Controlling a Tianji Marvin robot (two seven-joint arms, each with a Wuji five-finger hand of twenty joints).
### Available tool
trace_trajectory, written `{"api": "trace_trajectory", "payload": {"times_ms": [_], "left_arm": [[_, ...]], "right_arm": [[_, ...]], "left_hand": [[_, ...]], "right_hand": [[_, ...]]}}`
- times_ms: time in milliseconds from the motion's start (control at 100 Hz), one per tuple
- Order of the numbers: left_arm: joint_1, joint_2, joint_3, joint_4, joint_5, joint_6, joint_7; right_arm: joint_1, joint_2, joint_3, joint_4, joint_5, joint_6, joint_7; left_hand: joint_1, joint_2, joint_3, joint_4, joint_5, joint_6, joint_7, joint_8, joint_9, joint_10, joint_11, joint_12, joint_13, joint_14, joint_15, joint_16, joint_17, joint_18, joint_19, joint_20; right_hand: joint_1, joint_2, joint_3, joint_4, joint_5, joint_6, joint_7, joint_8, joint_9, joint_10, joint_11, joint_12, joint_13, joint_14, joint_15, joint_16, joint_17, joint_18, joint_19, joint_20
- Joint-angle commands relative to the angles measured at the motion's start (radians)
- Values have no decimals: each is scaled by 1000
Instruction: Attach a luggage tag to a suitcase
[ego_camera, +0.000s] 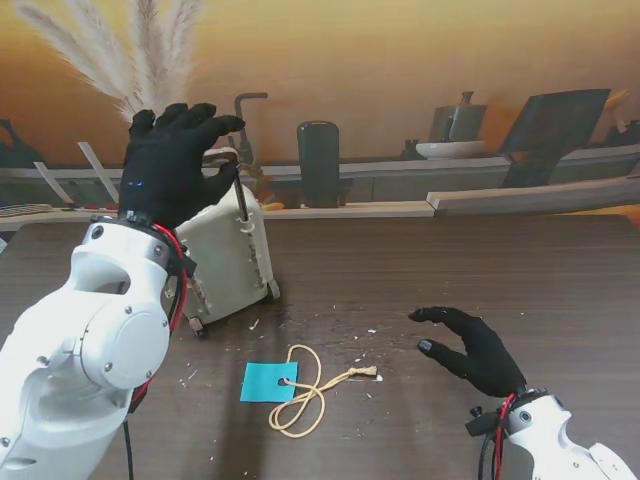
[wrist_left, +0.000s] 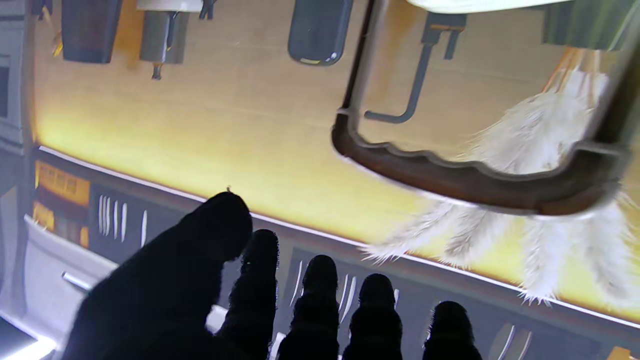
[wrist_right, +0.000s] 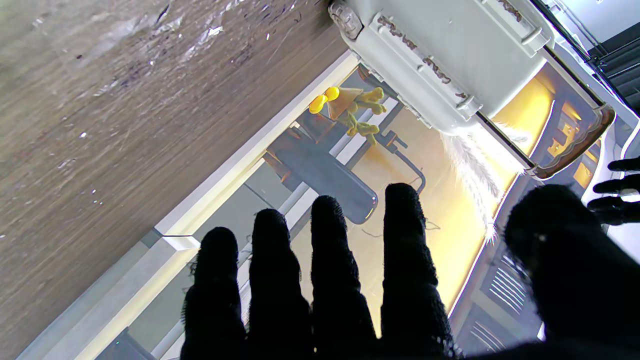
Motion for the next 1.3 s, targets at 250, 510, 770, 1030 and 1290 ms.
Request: {"api": "trace_trajectory", "payload": {"times_ms": [250,510,770,1030,1290], "left_arm": [[-75,29,-34,21,99,46,-219],[-117,40,-39,63,123,59,-333],[-142,46,-14,127,103,56,-350],[-185,44,35,180,60,73,-303],[-253,26,93,261,-23,104,-141]], "right_arm": [[-2,5,-1,-7,9,10,24],[-3,4,-1,-8,10,10,22],[-6,3,4,-8,12,5,18],[-6,2,6,-8,17,2,17],[-7,1,9,-8,20,-3,14]], "left_hand": [[0,-121,269,12,-15,-20,6,21,-92,18,22,106,-70,23,30,105,-20,24,16,79],[23,-131,315,-11,-12,-18,17,29,-95,18,30,127,-70,38,28,116,-7,37,20,90],[77,-139,353,-36,13,-27,62,52,-63,24,66,162,-39,83,14,100,72,95,44,100],[239,-110,387,-108,89,-73,214,109,59,19,151,212,106,118,70,81,248,136,368,185],[356,-78,469,-222,355,-151,500,189,407,-40,282,216,415,45,359,173,387,145,990,-31]], "right_hand": [[27,12,-18,0,10,4,-2,-20,15,-6,-8,-4,3,-12,-7,-3,-3,-43,2,-4],[34,15,-19,0,12,4,-1,-20,15,-6,-9,-4,3,-12,-7,-2,-3,-43,1,-4],[41,20,-18,0,15,3,0,-19,16,-4,-8,-3,3,-13,-7,-2,-2,-43,0,-3],[55,26,-16,-1,28,1,6,-18,24,-4,-6,-2,7,-11,-5,-2,-1,-43,0,-2],[68,28,-13,-2,44,-2,13,-16,35,-1,-6,-2,13,-11,-4,-2,2,-43,0,-2]]}}
